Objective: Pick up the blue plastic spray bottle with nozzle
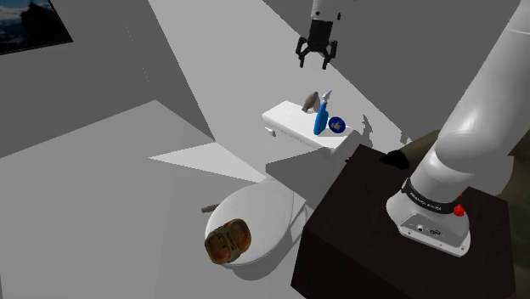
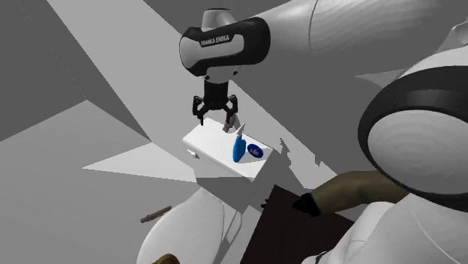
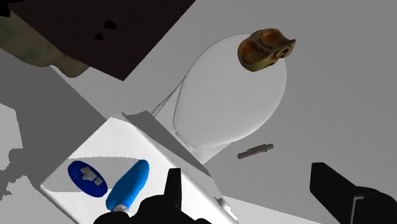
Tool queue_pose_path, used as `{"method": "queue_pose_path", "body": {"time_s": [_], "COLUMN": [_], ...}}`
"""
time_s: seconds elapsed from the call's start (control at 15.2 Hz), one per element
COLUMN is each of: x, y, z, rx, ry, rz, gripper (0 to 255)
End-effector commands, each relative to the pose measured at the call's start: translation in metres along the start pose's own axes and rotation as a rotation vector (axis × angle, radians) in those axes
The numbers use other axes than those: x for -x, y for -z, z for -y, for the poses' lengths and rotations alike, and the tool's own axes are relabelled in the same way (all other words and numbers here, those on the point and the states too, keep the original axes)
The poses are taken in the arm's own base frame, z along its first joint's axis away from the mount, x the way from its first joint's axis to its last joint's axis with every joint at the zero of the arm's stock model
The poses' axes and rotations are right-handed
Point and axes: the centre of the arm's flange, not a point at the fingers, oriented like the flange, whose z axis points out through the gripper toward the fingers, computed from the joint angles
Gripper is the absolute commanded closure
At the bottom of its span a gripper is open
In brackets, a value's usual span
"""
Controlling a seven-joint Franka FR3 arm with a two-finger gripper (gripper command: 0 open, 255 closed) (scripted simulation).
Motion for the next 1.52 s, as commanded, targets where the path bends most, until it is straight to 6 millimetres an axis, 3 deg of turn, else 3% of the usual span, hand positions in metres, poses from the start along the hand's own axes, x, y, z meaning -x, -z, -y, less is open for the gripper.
{"method": "queue_pose_path", "body": {"time_s": [0.0, 0.73, 1.45], "x": [-0.024, -0.131, -0.196], "y": [-0.016, -0.105, -0.208], "z": [-0.01, -0.089, -0.193], "rx": [-0.011, -0.069, -0.127], "ry": [-0.065, -0.411, -0.757], "rz": [0.018, 0.119, 0.22], "gripper": [0, 0, 0]}}
